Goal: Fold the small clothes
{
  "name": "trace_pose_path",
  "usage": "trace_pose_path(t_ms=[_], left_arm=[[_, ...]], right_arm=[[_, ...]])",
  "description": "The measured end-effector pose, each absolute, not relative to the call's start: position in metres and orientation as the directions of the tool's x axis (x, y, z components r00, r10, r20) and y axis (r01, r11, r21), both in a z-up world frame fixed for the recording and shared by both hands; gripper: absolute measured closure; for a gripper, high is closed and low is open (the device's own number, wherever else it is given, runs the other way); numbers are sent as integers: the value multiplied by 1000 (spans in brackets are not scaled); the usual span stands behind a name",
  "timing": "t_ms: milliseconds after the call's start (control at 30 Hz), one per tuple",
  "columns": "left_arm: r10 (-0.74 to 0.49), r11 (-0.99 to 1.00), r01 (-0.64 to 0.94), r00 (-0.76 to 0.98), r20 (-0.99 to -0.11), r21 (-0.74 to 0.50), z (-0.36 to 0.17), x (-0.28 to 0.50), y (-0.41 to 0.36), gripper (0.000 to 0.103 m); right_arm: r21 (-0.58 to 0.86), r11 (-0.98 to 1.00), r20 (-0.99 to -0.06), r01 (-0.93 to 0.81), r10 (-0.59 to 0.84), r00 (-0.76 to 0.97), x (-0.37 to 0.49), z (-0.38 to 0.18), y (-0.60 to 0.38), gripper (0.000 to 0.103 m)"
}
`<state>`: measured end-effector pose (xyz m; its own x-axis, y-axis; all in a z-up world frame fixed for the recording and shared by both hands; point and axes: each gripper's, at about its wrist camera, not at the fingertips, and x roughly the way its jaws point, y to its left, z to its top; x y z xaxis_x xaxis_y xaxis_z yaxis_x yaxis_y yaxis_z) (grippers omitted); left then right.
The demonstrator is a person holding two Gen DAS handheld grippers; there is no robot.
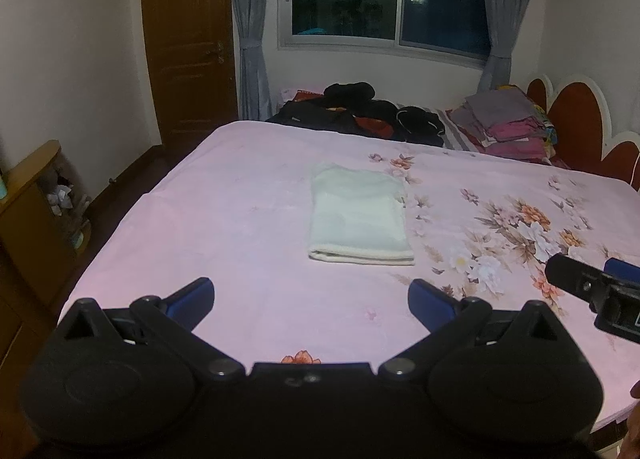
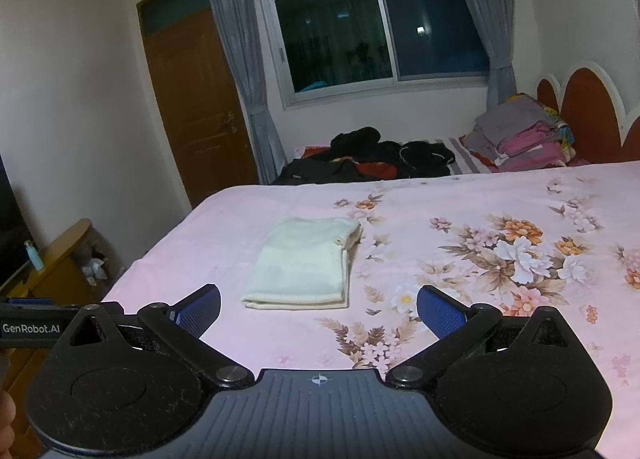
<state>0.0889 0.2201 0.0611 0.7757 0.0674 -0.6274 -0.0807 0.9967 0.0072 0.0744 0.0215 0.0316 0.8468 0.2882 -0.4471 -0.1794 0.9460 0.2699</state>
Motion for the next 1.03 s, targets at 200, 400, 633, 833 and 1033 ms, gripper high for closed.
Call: trace_pose_path(t_ms=[200, 400, 633, 833, 1033], left_arm=[[67, 997, -79, 775, -628, 9, 61, 89, 218, 0], [58, 997, -73, 770, -635, 3, 62, 92, 218, 0], [52, 998, -70, 765, -641, -3, 61, 98, 219, 0], [31, 999, -44, 766, -643, -4, 55, 109, 219, 0], [30, 999, -43, 775, -632, -6, 44, 127, 221, 0]], right_arm=[[274, 944, -452, -181, 293, 843, 78, 30, 21, 0], [278, 943, -456, -181, 295, 840, 79, 28, 20, 0], [281, 944, -464, -175, 293, 836, 83, 26, 20, 0], [283, 945, -475, -161, 284, 833, 90, 23, 17, 0], [277, 952, -505, -133, 262, 823, 104, 11, 15, 0]])
